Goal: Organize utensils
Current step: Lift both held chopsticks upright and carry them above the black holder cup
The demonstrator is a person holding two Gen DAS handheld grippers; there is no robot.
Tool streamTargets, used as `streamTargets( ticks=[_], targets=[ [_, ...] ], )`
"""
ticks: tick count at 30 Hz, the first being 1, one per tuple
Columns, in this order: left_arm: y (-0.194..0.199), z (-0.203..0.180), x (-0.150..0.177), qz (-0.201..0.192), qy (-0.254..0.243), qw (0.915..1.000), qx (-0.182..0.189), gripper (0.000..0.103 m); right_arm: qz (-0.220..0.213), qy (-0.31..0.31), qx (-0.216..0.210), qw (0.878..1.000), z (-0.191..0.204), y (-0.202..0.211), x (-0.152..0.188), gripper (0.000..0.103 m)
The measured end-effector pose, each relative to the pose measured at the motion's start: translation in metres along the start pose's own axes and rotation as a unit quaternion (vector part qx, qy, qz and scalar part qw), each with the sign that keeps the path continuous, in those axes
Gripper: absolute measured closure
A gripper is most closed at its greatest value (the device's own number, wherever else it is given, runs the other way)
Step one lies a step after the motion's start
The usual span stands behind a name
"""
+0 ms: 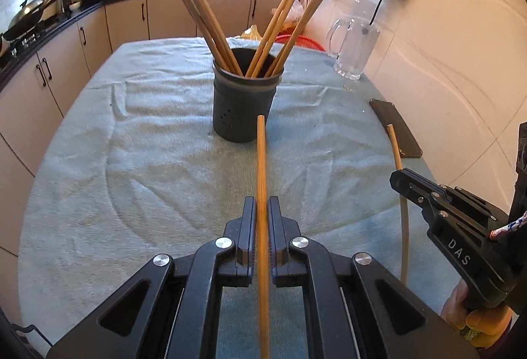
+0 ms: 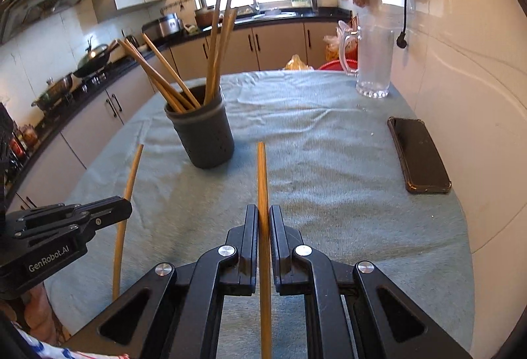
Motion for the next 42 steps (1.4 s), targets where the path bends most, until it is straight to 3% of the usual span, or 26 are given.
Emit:
streamTargets(
  ticks=[15, 24, 42],
  targets=[
    [0.037, 0.016, 0.009, -0.041, 0.027, 0.9987, 0.013, 0.097, -0.037, -0.013, -0.036, 0.999, 0.009, 0.038, 0.008, 0.095],
    [0.055, 0.023, 0.021, -0.054, 0.036, 0.9971, 0.040, 0.097, -0.057, -0.015, -0.039, 0.998, 0.018, 0.050, 0.012, 0.095],
    [0.079, 0.018, 0.022, -0.093, 0.016, 0.9954, 0.017, 0.097, -0.109, -0.003, -0.034, 0.993, 0.029, 0.081, 0.008, 0.095]
  ],
)
Point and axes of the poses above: each gripper's, at about its wrist camera, not at the fingertips, and y roughly against the way its jaws point, z to its left, x to its underside, the point moved 7 cm from there along -y, roughly the way its jaws point, and after that the axes turned 15 degrees about z, right-handed, at the moved point
